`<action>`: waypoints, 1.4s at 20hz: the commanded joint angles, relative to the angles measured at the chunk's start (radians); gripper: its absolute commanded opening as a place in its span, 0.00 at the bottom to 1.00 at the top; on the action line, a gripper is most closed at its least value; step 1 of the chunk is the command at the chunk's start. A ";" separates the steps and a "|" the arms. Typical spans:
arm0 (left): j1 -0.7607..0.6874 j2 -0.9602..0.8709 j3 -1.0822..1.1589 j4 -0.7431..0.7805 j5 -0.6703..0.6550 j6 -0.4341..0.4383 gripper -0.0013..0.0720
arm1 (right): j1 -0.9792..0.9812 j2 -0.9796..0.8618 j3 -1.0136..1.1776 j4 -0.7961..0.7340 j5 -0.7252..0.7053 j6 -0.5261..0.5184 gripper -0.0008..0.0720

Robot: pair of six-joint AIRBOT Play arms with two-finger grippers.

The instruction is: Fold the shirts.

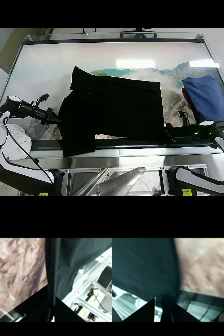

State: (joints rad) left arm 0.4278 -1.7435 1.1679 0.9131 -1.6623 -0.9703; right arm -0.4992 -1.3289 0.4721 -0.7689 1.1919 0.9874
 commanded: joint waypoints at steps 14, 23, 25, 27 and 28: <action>0.236 0.803 0.308 -1.447 -0.191 0.192 0.05 | -0.136 0.750 0.930 0.561 -0.021 -0.075 0.04; 0.462 0.818 0.542 -1.220 -0.049 0.165 0.05 | -0.272 0.777 0.914 0.499 -0.034 -0.046 0.04; 0.260 0.732 0.542 -0.987 -0.023 0.154 0.05 | -0.239 0.709 0.781 0.569 -0.013 -0.084 0.04; 0.068 0.619 0.542 -0.764 0.035 0.137 0.05 | -0.151 0.625 0.629 0.565 -0.028 -0.151 0.04; -0.010 0.556 0.542 -0.681 0.067 0.132 0.05 | -0.101 0.577 0.554 0.554 -0.060 -0.174 0.04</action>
State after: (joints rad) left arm 0.6331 -1.0576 1.7039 -0.0921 -1.6783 -0.8192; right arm -0.6880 -0.6506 1.1980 -0.2398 1.1458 0.8806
